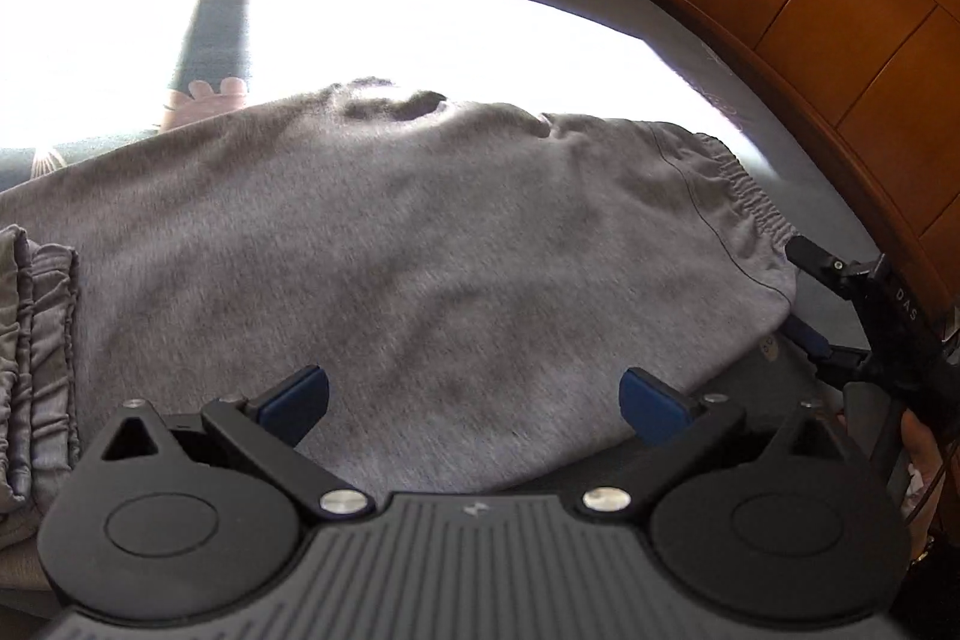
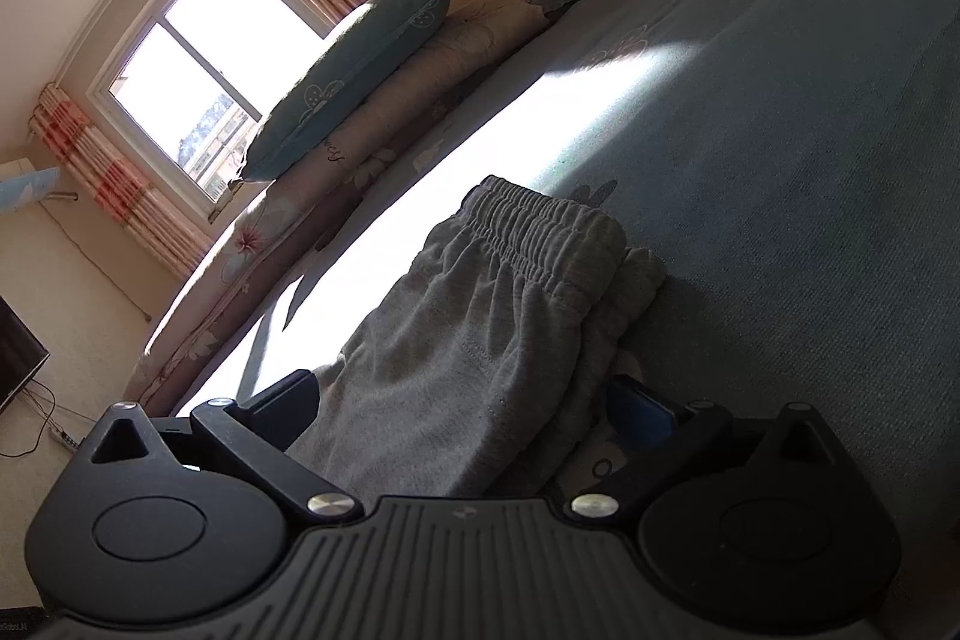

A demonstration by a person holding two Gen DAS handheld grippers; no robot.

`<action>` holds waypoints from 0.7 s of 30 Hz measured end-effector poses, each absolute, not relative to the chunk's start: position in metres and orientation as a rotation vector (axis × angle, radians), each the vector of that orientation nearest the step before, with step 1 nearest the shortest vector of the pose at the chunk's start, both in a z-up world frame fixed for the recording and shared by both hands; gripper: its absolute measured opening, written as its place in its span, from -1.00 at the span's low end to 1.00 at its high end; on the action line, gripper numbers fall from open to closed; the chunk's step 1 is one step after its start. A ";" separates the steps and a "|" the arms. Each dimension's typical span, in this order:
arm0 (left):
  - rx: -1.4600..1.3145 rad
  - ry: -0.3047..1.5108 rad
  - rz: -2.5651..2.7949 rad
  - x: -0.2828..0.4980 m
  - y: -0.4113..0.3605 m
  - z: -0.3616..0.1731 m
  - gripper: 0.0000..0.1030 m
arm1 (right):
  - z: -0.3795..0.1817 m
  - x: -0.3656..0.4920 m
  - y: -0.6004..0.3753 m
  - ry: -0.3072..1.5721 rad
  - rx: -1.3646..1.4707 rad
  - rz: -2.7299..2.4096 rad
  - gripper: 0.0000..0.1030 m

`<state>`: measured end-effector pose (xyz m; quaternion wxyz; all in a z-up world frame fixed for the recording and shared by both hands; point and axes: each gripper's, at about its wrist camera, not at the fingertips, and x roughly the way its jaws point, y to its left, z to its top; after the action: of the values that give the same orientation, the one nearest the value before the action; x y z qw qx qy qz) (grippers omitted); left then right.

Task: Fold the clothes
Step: 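Roll the right gripper and bring it to the elastic waistband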

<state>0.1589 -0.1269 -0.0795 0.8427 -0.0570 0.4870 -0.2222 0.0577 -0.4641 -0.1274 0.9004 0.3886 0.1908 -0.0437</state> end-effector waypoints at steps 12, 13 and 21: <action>-0.159 0.984 -0.355 0.264 -0.125 -0.067 0.99 | -0.127 0.060 -0.463 0.395 0.793 -0.070 1.00; -0.123 0.992 -0.351 0.264 -0.131 -0.075 0.99 | -0.127 0.060 -0.464 0.397 0.798 -0.071 1.00; -0.006 0.928 -0.415 0.218 -0.154 -0.078 0.99 | -0.127 0.056 -0.470 0.373 0.826 -0.064 1.00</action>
<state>0.2180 -0.1536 -0.0781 0.8736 -0.0030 0.4443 -0.1987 0.0557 -0.4702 -0.1273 0.8985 0.3991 0.1802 -0.0308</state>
